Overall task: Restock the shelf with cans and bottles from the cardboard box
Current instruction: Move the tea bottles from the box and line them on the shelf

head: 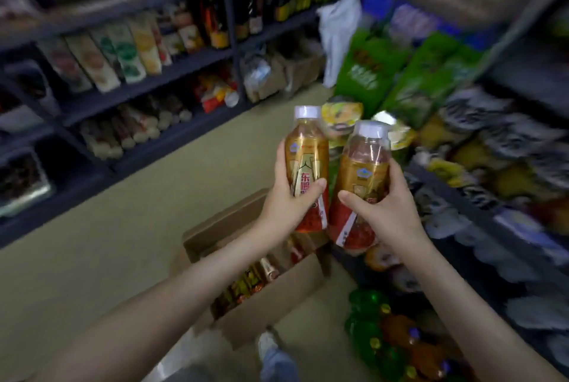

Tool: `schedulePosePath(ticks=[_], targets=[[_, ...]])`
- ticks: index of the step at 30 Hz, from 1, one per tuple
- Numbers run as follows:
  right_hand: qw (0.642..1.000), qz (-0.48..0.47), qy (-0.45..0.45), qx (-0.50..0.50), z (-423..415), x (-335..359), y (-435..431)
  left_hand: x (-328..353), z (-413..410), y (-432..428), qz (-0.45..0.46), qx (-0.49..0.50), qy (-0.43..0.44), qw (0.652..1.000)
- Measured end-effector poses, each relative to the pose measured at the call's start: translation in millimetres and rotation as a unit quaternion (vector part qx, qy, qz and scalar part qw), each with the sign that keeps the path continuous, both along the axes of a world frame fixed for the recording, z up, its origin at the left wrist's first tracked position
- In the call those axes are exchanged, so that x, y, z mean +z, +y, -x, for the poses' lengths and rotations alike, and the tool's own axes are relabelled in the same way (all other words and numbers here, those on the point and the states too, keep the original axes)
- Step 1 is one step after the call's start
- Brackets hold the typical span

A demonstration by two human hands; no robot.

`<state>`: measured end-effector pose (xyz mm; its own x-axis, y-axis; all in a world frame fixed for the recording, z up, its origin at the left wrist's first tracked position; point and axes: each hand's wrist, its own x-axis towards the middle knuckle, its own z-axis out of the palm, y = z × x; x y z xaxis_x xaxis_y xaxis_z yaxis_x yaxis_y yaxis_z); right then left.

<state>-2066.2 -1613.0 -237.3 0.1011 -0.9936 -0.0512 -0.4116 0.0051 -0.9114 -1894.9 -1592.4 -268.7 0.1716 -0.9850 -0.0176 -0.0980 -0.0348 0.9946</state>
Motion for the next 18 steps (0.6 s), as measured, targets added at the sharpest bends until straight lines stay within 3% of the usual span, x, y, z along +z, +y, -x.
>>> schedulePosePath(ticks=[4,10,18], targets=[[0.995,0.088,-0.042,-0.029,92,86,64,71,89,31,0.110,-0.043,0.006,0.993],[0.979,0.188,-0.009,-0.080,214,191,151,171,219,80,0.233,-0.145,-0.004,0.962],[0.942,0.300,-0.009,-0.152,312,293,183,279,326,69,0.348,-0.218,-0.010,0.912]])
